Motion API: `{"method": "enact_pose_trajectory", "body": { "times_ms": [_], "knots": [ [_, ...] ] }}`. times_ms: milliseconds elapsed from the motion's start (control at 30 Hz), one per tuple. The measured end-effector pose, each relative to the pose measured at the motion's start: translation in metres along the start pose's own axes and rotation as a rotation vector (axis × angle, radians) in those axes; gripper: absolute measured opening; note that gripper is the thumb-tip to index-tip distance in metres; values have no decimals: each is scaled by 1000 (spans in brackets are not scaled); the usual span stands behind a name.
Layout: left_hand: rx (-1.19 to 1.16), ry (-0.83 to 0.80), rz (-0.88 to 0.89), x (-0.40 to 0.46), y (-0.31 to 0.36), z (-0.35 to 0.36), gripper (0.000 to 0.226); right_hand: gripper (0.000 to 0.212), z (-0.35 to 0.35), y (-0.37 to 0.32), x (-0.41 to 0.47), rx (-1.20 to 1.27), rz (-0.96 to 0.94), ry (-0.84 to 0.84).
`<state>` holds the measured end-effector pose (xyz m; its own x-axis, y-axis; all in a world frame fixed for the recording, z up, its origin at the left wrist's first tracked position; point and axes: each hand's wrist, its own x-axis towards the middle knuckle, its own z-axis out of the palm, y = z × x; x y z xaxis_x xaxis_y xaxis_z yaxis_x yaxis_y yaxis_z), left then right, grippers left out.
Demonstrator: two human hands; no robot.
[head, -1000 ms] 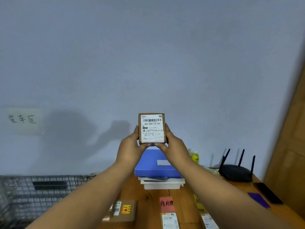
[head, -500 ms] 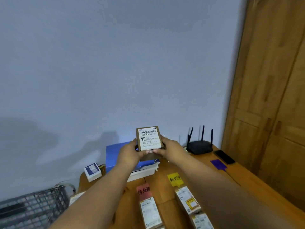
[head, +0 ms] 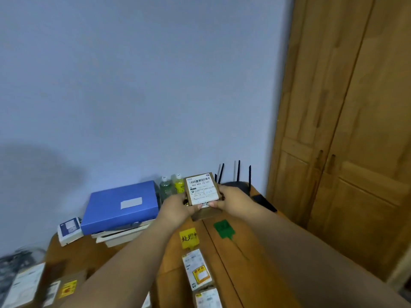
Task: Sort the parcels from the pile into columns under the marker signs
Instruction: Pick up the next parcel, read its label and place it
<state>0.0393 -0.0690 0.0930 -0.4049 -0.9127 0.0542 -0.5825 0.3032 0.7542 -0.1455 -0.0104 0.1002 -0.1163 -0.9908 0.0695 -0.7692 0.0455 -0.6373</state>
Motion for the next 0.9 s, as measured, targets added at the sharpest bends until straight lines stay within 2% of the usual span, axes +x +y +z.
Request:
{"method": "enact_pose_trajectory", "body": {
  "times_ms": [200, 400, 600, 733, 900],
  "knots": [
    [-23, -2, -82, 19, 37, 93, 42, 58, -33, 95, 4, 11, 9, -77],
    [1, -24, -209, 32, 38, 155, 43, 58, -34, 159, 9, 31, 54, -160],
    [54, -140, -290, 44, 14, 205, 43, 60, -3, 214, 13, 26, 187, -213],
    [58, -219, -361, 50, -4, 237, 45, 55, 25, 250, 13, 119, 247, -285],
    [1, -231, -463, 49, -35, 274, 48, 56, 59, 287, 14, 141, 297, -347]
  ]
}}
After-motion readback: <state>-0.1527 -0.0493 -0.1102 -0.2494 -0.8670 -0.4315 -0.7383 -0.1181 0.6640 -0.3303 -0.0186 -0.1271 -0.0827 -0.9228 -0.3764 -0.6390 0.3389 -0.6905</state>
